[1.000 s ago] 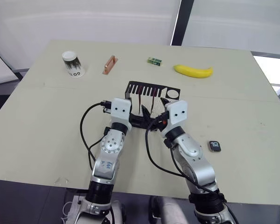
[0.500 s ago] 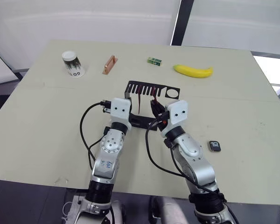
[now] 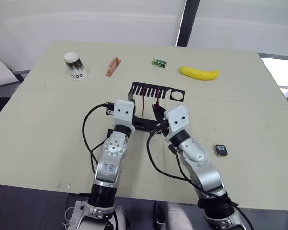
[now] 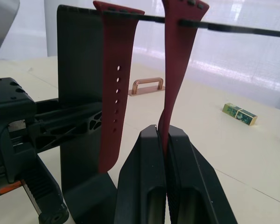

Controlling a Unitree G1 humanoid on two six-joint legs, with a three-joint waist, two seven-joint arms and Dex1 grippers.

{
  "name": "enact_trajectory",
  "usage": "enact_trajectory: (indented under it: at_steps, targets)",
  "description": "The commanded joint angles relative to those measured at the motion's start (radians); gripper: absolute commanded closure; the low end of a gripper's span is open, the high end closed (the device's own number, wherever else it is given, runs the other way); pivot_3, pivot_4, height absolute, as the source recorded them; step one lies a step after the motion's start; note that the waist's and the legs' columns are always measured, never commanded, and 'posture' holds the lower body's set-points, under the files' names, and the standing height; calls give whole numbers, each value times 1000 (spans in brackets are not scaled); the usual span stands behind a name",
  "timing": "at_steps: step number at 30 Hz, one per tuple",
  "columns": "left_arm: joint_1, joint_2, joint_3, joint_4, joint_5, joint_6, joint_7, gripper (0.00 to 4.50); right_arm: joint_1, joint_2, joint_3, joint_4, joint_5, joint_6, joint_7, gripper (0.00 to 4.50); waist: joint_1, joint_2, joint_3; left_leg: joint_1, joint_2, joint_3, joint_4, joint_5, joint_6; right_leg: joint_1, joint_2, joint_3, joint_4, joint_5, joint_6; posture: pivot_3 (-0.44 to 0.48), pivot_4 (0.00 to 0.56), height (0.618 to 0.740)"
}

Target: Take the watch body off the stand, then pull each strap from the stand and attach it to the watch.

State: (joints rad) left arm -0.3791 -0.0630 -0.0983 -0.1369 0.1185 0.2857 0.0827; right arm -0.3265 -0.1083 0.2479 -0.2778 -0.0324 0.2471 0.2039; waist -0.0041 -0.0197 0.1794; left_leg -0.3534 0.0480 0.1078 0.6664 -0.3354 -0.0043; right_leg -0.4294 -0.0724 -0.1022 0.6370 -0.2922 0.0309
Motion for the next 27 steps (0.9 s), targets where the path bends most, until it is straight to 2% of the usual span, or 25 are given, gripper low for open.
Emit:
enact_trajectory:
  at_steps: [1,8,18,27]
  targets:
    - [-18,-5,-5,14,-5,1,-9,4500,-33,-2,-14,12,-28,42,-10,4463,1,0,0,0,0,0,0,0,0,0,0,0,0,0,0,0,150,740]
    - [-24,-7,-5,23,-6,2,-16,4500,-55,-20,-17,29,-92,-26,-30,4463,1,0,0,0,0,0,0,0,0,0,0,0,0,0,0,0,150,740]
    - [-20,-6,-2,23,-4,16,-11,4500,35,-78,19,-8,-127,-239,12,4463,2,0,0,0,0,0,0,0,0,0,0,0,-2,0,0,0,150,740]
    - [-20,-3,-2,23,-5,22,-16,4500,78,-101,5,-27,-94,-276,57,4463,3,0,0,0,0,0,0,0,0,0,-1,0,-1,0,0,0,150,740]
